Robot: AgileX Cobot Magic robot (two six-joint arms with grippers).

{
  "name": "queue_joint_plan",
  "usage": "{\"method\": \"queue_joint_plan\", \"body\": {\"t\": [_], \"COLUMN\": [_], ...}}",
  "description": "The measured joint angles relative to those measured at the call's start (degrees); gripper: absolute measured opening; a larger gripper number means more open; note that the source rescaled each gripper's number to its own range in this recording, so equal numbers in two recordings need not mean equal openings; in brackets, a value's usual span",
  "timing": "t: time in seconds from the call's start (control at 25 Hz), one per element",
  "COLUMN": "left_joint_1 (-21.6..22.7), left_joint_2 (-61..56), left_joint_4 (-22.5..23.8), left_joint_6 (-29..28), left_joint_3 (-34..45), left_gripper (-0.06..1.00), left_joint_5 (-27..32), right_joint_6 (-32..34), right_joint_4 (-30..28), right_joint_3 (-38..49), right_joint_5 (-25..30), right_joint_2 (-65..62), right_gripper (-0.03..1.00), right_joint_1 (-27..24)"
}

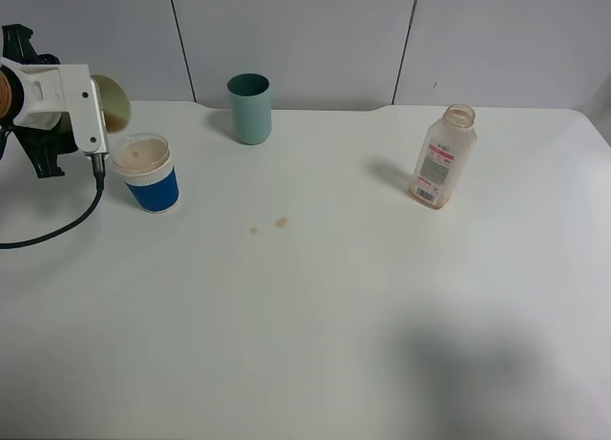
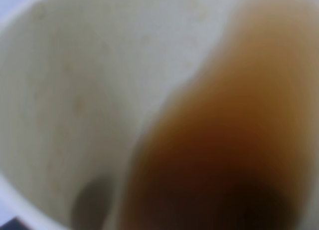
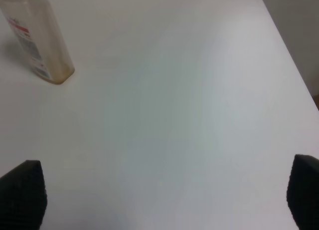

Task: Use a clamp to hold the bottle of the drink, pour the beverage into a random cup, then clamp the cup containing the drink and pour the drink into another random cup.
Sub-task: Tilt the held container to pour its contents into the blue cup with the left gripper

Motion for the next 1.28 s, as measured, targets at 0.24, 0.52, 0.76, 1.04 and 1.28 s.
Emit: {"method": "queue_joint_plan", "body": {"t": [0.24,0.52,0.76,1.04,1.28], "left_joint_1": [-0.32,-0.32,-0.32,-0.32,-0.32], "left_joint_2": [0.00,0.00,0.00,0.00,0.00], "left_joint_4": [0.65,1.41,2.35,3.62,4.04], "left_joint_6": [0.00,0.00,0.00,0.00,0.00], "left_joint_3": [0.00,0.00,0.00,0.00,0.00], "left_gripper": [0.00,0.00,0.00,0.00,0.00], "left_joint_5": [1.08,2.29,3.01,3.59,4.04], "right_joint_6": [0.00,0.00,0.00,0.00,0.00], "right_joint_4": [0.00,0.00,0.00,0.00,0.00], "right_joint_3": [0.00,0.00,0.00,0.00,0.00], "right_joint_5": [0.00,0.00,0.00,0.00,0.00], "right_joint_2": [0.00,0.00,0.00,0.00,0.00], "right_gripper": [0.93,0.93,0.93,0.93,0.93], "right_joint_1": [0.00,0.00,0.00,0.00,0.00]}}
